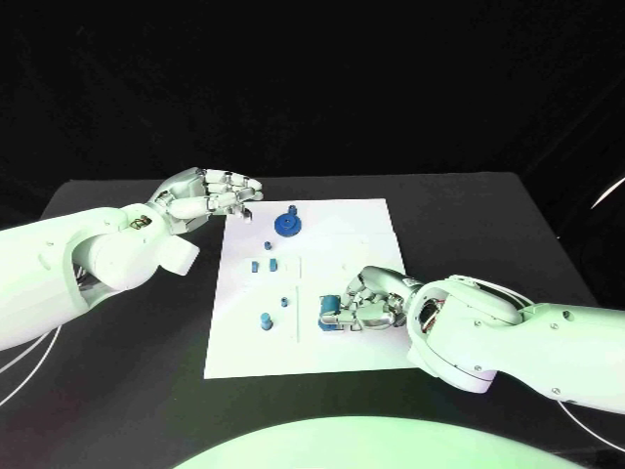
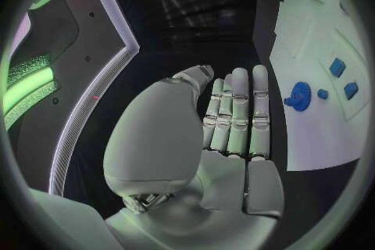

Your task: Assemble the parts on the task board

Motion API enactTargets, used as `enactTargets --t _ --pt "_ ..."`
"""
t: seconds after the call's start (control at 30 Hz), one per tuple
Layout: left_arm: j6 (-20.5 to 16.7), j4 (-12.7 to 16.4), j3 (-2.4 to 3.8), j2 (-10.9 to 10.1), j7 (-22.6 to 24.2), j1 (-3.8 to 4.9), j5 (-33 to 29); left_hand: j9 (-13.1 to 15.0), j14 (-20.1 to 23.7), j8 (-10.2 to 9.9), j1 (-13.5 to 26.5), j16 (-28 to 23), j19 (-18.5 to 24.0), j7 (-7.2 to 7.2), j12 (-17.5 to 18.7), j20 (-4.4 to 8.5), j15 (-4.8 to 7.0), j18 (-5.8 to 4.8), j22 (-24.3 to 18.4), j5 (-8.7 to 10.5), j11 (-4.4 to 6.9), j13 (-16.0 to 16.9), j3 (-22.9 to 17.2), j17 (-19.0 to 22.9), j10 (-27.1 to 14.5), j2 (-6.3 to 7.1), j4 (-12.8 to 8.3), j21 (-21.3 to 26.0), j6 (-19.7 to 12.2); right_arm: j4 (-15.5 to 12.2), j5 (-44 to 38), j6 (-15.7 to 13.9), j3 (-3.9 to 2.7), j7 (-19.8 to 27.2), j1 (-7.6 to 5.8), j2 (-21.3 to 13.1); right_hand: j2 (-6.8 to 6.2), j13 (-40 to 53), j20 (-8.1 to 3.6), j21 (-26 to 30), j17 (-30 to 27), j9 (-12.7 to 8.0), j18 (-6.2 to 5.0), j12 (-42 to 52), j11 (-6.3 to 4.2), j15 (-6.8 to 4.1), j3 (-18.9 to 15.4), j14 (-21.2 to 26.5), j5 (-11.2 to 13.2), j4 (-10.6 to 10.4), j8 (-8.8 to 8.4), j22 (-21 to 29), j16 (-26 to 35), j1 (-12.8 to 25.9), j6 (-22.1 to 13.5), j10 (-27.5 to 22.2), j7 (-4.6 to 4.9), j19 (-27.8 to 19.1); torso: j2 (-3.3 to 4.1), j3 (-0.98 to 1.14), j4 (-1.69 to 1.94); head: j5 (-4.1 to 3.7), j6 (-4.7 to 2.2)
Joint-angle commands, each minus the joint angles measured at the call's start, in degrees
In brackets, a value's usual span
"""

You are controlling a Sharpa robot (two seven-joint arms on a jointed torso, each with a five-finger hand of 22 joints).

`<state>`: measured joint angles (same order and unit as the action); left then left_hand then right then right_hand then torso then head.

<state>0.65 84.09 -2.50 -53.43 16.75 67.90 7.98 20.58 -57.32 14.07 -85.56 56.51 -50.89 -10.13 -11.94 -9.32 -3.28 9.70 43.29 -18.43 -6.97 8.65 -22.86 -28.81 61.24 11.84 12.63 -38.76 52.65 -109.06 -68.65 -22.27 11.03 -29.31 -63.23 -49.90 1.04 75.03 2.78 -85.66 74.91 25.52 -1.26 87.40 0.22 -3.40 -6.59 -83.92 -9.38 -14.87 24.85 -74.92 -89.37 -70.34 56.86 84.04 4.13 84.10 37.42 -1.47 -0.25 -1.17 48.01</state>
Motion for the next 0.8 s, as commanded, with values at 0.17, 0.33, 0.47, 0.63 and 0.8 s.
enactTargets --t 0.17,0.33,0.47,0.63,0.8 --pt "1.0 0.1 0.03 0.0 0.2 0.02 -0.3 0.0 0.3 -0.2 -0.1 0.2 0.5 -0.03 0.2 0.13 0.02 0.65 0.1 0.0 -0.03 -0.1 -0.2 -0.1 0.0 -0.4 0.0 -0.4 0.3 0.2 -4.0 3.1 0.01 1.2 0.0 -0.2 -1.58 13.1 -0.44 -0.1 13.2 -0.7 0.45 -0.2 -0.45 -0.45 2.5 -5.7 3.2 1.2 -0.41 -14.0 0.1 -8.1 0.4 4.5 -0.11 4.8 0.0 0.03 -0.03 0.2 0.08" --pt "1.0 0.1 0.03 0.0 0.2 0.02 -0.3 0.0 0.3 -0.2 -0.2 0.2 0.5 -0.05 0.2 0.14 0.02 0.65 0.2 0.03 -0.05 -0.1 -0.3 -0.1 0.0 -0.5 0.0 -0.4 0.3 0.4 -4.7 2.9 0.01 1.0 0.0 -0.1 -1.76 13.2 -0.51 -0.2 13.2 -0.9 0.46 -0.1 -0.57 -0.53 3.2 -5.7 3.6 1.0 -0.41 -14.0 0.1 -9.5 0.9 4.5 -0.24 4.8 0.02 0.04 -0.01 0.24 0.11" --pt "1.1 0.1 0.03 0.0 0.1 0.02 -0.3 0.0 0.3 -0.2 -0.2 0.2 0.5 -0.05 0.2 0.14 0.02 0.65 0.2 0.03 -0.05 -0.1 -0.3 -0.1 0.0 -0.5 0.0 -0.4 0.3 0.7 -4.9 2.3 0.01 0.5 0.0 0.1 -1.35 13.2 -0.55 -0.4 13.3 -1.0 0.5 -0.1 -0.6 -0.57 3.5 -5.7 3.8 0.0 -0.38 -14.1 0.1 -9.2 1.2 4.5 -0.27 4.9 0.05 0.06 0.04 0.24 0.14" --pt "1.1 0.2 0.03 -0.1 0.1 0.02 -0.3 0.0 0.3 -0.2 -0.2 0.2 0.5 -0.05 0.2 0.14 0.02 0.65 0.2 0.03 -0.05 -0.1 -0.3 -0.1 0.0 -0.5 0.0 -0.4 0.3 1.1 -5.0 2.1 0.01 0.1 0.0 0.2 -0.97 13.2 -0.59 -0.4 13.3 -1.1 0.5 0.0 -0.64 -0.6 3.7 -5.7 3.7 -1.2 -0.38 -14.1 0.1 -8.8 1.4 4.6 -0.31 4.9 0.03 0.01 -0.01 0.25 0.3" --pt "1.2 0.2 0.03 -0.1 0.0 0.02 -0.3 0.0 0.3 -0.2 -0.2 0.2 0.5 -0.05 0.2 0.14 0.02 0.65 0.2 0.03 -0.05 -0.1 -0.3 -0.1 0.0 -0.5 0.0 -0.4 0.3 1.8 -5.2 2.4 0.01 -0.6 0.0 0.2 0.24 13.2 -0.68 -0.4 13.3 -1.2 0.5 -0.1 -0.81 -0.73 4.7 -5.7 2.4 -1.6 -0.31 -14.1 0.1 -9.0 1.5 4.6 -0.53 4.9 0.01 -0.03 -0.02 0.21 0.52"
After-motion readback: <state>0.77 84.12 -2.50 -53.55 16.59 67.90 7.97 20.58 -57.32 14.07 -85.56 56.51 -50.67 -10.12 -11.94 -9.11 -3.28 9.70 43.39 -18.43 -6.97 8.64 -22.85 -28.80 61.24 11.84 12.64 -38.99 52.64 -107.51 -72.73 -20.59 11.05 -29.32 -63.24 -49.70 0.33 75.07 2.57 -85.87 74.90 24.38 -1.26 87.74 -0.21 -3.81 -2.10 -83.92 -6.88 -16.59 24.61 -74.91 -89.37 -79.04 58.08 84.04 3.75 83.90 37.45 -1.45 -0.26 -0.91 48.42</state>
